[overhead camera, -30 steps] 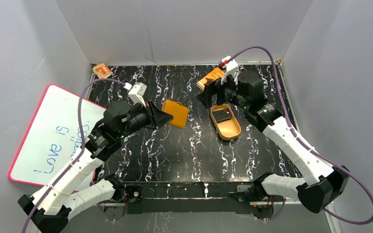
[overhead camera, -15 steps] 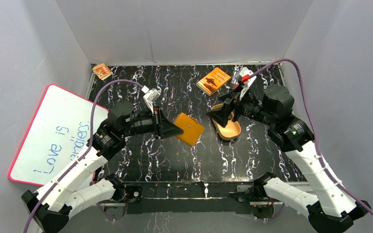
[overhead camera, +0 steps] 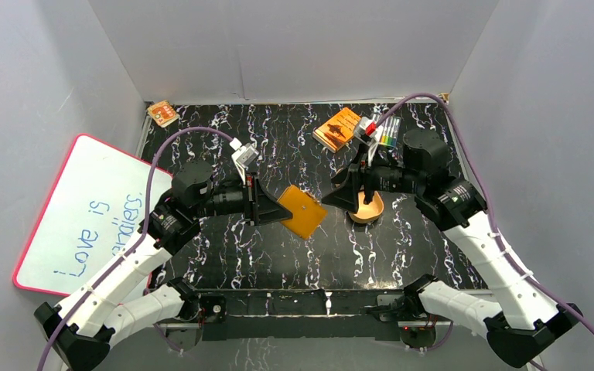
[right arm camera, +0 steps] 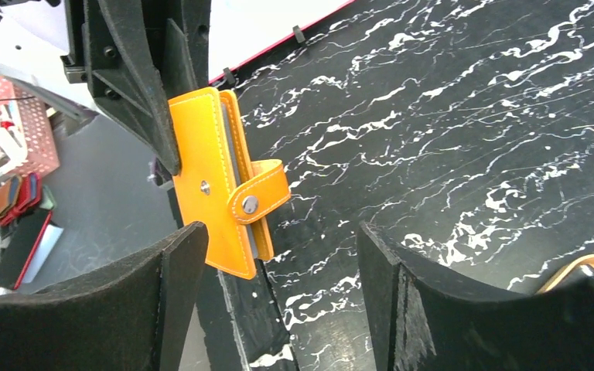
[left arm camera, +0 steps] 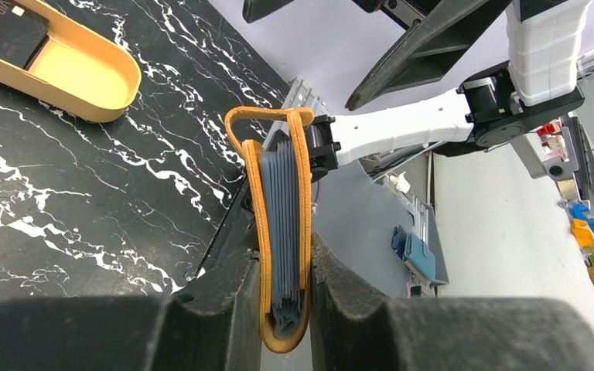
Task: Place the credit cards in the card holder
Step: Close the card holder at the center of the board.
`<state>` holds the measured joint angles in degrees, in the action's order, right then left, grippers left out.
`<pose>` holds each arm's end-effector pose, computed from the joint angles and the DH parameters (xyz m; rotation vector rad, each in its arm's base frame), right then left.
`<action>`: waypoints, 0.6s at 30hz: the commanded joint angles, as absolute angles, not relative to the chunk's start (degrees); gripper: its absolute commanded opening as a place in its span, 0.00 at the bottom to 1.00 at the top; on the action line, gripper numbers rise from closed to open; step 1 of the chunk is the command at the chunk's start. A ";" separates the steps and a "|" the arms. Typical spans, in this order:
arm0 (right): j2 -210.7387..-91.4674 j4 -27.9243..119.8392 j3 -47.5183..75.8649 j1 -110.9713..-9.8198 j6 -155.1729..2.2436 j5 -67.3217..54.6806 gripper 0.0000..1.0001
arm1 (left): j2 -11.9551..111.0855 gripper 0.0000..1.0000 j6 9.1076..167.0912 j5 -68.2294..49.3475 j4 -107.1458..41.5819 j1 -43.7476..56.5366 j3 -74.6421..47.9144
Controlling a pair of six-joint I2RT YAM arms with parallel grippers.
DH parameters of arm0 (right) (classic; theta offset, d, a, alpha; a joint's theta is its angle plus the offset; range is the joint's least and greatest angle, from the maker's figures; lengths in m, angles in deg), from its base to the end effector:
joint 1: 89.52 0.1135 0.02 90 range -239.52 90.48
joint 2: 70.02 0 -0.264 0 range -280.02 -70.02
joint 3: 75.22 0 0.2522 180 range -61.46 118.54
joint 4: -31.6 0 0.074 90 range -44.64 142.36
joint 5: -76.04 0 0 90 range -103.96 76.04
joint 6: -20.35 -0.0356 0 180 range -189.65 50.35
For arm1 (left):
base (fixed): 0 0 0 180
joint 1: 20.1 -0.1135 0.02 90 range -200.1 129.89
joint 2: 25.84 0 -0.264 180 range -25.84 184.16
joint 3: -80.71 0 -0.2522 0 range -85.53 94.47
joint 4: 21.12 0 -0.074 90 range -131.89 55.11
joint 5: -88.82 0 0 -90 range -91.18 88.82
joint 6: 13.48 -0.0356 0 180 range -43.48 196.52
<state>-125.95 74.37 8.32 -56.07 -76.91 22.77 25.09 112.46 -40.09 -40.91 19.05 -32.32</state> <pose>0.1506 0.1250 0.4223 -0.8819 1.7052 1.0743 0.1390 -0.1420 0.3815 0.6355 1.7545 -1.5073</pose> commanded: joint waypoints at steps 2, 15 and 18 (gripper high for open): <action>-126.48 71.60 10.85 -56.10 -79.55 26.45 0.73 | 24.62 0.00 112.66 -42.33 -38.38 19.13 -30.60; -129.37 72.80 12.48 -53.44 -80.83 21.80 0.66 | 25.24 0.00 113.32 -42.11 -38.01 19.12 -30.50; -129.68 72.99 12.66 -52.29 -80.69 20.98 0.65 | 25.31 0.00 113.45 -42.05 -37.85 19.17 -30.60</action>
<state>-129.72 74.02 9.33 -53.73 -80.40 22.49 25.51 112.68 -40.23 -40.52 19.05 -32.32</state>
